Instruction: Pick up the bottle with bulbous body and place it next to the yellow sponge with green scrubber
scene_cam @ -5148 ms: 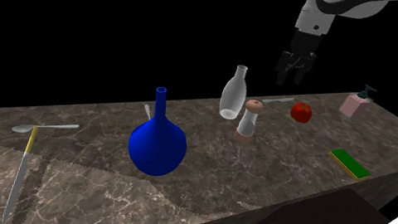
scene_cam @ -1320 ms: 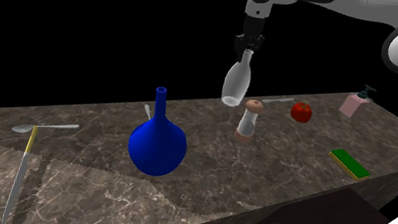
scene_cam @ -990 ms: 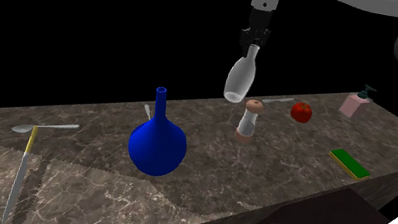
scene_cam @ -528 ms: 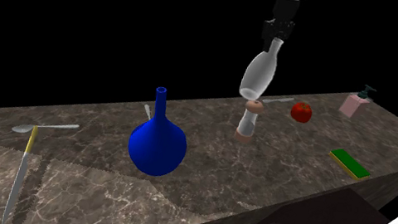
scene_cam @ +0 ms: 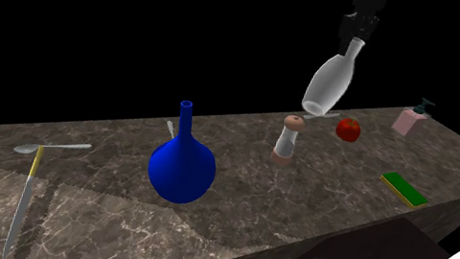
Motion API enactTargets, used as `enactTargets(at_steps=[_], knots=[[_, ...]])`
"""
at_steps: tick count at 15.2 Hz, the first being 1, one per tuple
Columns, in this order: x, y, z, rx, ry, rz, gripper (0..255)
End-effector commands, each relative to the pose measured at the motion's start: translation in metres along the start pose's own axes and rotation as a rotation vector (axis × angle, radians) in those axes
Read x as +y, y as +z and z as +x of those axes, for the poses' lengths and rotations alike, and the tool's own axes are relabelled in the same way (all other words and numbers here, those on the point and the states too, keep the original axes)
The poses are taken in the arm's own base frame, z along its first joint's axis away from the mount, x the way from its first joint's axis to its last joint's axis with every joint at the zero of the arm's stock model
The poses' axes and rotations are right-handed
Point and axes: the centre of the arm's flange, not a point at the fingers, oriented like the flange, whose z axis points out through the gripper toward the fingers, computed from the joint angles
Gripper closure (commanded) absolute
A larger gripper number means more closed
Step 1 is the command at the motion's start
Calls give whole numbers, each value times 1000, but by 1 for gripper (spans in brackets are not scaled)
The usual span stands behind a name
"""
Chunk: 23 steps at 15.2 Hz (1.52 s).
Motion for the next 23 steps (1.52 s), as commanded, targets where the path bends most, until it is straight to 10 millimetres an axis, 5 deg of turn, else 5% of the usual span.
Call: enactTargets(at_steps=[1, 19, 23], knots=[[6, -11, -25, 0, 0, 1, 255], [66, -121, -229, 0, 0, 1, 255], [66, -100, -228, 0, 0, 1, 255]])
